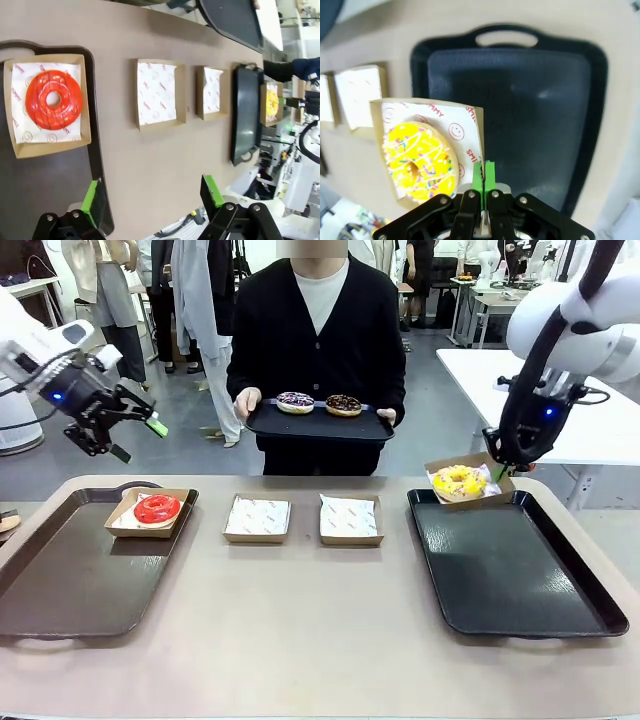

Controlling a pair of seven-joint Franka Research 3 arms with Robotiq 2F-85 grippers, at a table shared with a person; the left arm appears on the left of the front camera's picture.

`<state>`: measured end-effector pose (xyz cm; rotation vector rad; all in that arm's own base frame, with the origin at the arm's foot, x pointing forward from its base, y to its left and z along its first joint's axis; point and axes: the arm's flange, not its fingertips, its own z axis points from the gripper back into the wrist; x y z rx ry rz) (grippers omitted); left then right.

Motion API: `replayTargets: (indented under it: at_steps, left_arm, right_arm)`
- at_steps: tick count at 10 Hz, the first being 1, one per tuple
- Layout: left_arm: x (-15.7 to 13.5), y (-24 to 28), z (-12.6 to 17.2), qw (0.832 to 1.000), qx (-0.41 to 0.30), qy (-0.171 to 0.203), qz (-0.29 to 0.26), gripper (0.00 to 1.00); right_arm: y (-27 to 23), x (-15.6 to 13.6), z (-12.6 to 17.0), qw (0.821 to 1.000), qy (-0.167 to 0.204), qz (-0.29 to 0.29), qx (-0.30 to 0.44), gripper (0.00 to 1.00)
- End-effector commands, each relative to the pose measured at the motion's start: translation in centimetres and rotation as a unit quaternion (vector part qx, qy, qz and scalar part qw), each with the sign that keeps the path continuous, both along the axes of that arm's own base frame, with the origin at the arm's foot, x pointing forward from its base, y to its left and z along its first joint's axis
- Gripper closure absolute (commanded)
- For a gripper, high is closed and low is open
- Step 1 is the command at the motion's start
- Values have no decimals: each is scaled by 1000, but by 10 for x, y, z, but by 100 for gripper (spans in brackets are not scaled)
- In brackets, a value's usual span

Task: Individually package the donuts and arrange them on the tray.
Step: Place the picked Paper togo box on the Handle tray while simultaneously picking up another Paper togo box from the table with the other hand.

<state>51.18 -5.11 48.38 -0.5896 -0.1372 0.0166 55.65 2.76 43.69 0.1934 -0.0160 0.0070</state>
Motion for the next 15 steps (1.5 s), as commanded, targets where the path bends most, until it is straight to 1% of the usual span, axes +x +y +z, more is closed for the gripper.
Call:
replayTargets:
  at_steps: [1, 2, 3, 4, 5, 7, 10, 15]
  left_arm:
    - [16, -28, -4, 999, 50, -8, 3, 0]
    - [17, -45, -11, 997, 71, -24, -10, 0]
    - [19, -61, -22, 994, 95, -36, -26, 0]
    - [21, -75, -31, 992, 110, -41, -42, 0]
    - [21, -87, -40, 989, 129, -41, -52, 0]
    - [20, -112, -60, 981, 176, -48, -64, 0]
    - [17, -147, -84, 972, 222, -36, -73, 0]
    - [21, -185, -108, 967, 241, -28, -74, 0]
  right_arm:
    - [4, -2, -23, 1000, 10, 7, 10, 99]
    - [7, -2, -36, 999, 32, -6, -5, 99]
    - [8, 0, -45, 999, 41, -6, -10, 99]
    - [8, 0, -48, 999, 45, -8, -5, 99]
    - [5, -3, -41, 999, 36, 2, -2, 99]
    - [5, -3, -41, 999, 36, 2, -2, 99]
    - [5, -3, -41, 999, 36, 2, -2, 99]
    - [5, -3, -41, 999, 36, 2, -2, 99]
